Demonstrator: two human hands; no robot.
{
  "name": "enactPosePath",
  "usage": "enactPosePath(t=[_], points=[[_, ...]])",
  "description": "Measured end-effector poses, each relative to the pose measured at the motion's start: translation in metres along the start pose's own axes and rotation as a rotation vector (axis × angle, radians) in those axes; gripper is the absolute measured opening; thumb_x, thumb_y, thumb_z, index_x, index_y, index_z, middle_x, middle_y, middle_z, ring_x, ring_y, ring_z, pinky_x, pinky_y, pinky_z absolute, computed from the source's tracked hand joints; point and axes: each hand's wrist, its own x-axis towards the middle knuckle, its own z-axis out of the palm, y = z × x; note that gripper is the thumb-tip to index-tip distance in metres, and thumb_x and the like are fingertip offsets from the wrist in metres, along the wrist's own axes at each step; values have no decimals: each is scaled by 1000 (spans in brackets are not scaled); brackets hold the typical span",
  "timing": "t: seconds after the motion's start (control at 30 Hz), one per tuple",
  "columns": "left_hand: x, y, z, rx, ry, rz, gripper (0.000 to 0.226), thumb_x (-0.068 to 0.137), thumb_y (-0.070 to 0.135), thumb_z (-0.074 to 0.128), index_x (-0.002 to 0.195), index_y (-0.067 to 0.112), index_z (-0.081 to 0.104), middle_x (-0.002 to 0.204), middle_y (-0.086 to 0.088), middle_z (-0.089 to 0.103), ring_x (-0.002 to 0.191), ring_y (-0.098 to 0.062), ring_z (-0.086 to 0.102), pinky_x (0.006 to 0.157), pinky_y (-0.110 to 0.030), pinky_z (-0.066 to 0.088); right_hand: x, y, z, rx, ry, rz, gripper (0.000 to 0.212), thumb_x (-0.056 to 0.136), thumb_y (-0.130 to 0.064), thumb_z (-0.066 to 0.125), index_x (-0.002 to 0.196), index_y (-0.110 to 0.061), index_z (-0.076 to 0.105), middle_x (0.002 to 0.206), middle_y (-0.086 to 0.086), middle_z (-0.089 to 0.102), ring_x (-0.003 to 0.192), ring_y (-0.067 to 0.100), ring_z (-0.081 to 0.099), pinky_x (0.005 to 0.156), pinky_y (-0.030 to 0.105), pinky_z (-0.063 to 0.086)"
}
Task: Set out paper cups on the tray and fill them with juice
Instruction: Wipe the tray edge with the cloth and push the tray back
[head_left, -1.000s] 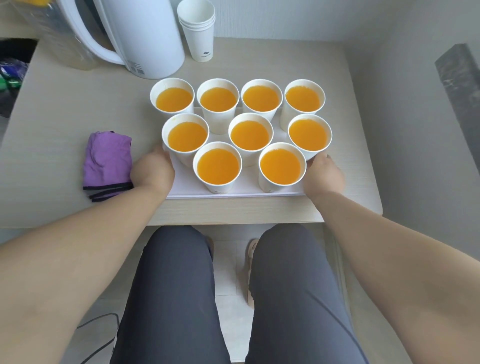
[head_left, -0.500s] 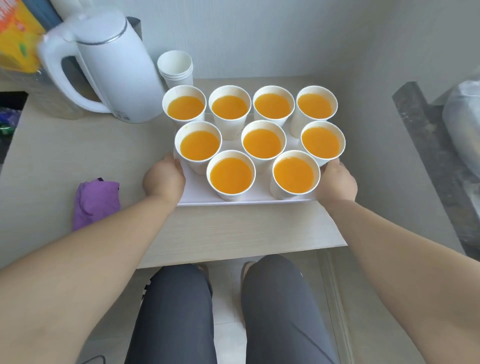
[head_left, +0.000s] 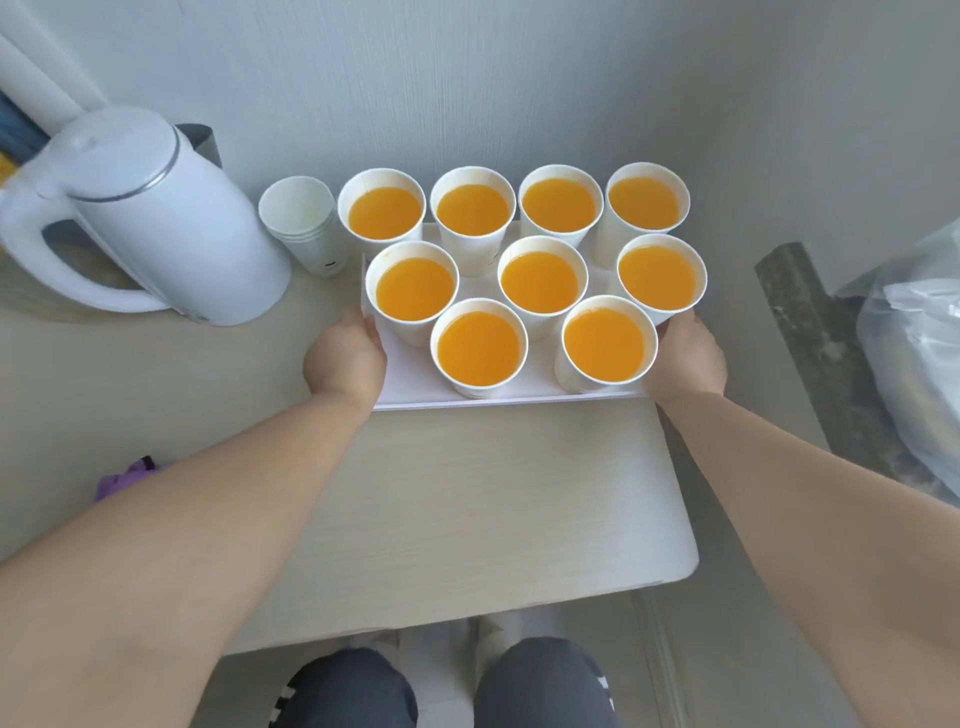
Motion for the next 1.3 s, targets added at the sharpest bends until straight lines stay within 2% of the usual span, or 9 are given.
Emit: enactPosePath(t=[0.4, 0.87, 1.3], points=[[55, 9, 33, -2, -23, -31, 34, 103, 22, 29, 117, 1, 51, 99, -26, 62, 90, -44, 58, 65, -39, 39, 67, -9, 36, 23, -35, -4, 24, 94, -27, 53, 110, -10, 51, 110, 11, 61, 95, 33, 60, 78, 37, 46], [79, -1, 49, 48, -24, -74, 34, 102, 22, 29, 114, 0, 52, 96, -26, 62, 88, -44, 57, 65, -40, 39, 93, -25, 59, -116, -68, -34, 25, 95, -24, 49, 113, -6, 51, 112, 14, 59, 96, 36, 59, 71, 32, 37], [84, 3, 46, 133, -74, -76, 35, 103, 23, 27, 115, 0, 50, 102, -24, 62, 94, -43, 58, 68, -38, 40, 100, -28, 63, -213, -57, -47, 25, 96, -18, 47, 114, -4, 53, 115, 16, 56, 97, 35, 58, 69, 33, 36]])
